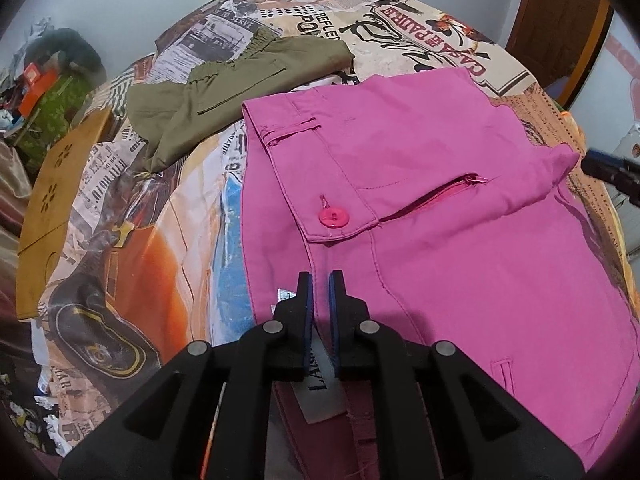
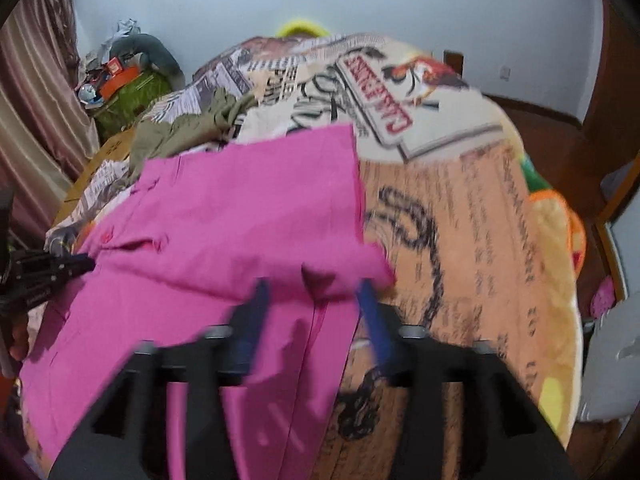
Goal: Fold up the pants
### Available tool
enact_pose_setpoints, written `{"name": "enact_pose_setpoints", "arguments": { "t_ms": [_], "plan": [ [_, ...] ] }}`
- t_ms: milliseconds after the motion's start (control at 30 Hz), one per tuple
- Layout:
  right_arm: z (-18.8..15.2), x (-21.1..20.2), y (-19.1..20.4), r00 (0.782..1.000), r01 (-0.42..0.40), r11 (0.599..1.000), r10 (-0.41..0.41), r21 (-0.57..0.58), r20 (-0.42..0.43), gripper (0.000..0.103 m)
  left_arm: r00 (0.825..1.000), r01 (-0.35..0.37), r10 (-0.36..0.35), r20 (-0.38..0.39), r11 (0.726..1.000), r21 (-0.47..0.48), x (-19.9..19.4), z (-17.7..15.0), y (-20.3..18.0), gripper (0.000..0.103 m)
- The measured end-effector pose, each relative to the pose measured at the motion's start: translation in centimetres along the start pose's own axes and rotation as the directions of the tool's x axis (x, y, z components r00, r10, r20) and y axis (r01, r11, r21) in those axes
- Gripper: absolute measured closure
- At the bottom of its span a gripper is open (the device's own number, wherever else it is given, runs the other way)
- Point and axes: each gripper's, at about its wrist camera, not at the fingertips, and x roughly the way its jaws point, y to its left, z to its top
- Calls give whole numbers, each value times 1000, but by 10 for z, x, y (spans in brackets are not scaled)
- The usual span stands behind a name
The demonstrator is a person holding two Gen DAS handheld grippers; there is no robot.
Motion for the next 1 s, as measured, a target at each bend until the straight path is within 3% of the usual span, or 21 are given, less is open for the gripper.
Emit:
{"name": "enact_pose_setpoints", "arguments": {
  "t_ms": [200,233,267,367,600,800,1000],
  "plan": [
    [11,24,6,999,-25,998,23,-62,-31,51,1000,-26,25,11,999,32,1,-1,-4,95],
    [10,28,5,998,-49,997,47,-54,-29,64,1000,-25,25,11,999,32,1,-1,-4,95],
    [10,29,4,997,-71,996,69,-45,-38,85,1000,-24,24,11,999,31,1,-1,-4,95],
    [7,30,7,995,-89,995,87,-53,-51,95,1000,-20,20,10,999,29,3,-1,-4,95],
    [13,11,16,999,-7,992,14,-124,52,97,998,-61,59,23,995,79,4,-2,-13,94],
    [19,54,8,998,56,990,-60,-130,-24,98,997,-74,71,27,992,104,5,-3,-15,94],
    [13,65,4,996,72,988,-78,-140,-43,98,999,-32,31,18,997,71,7,-2,-7,90]
  ]
}}
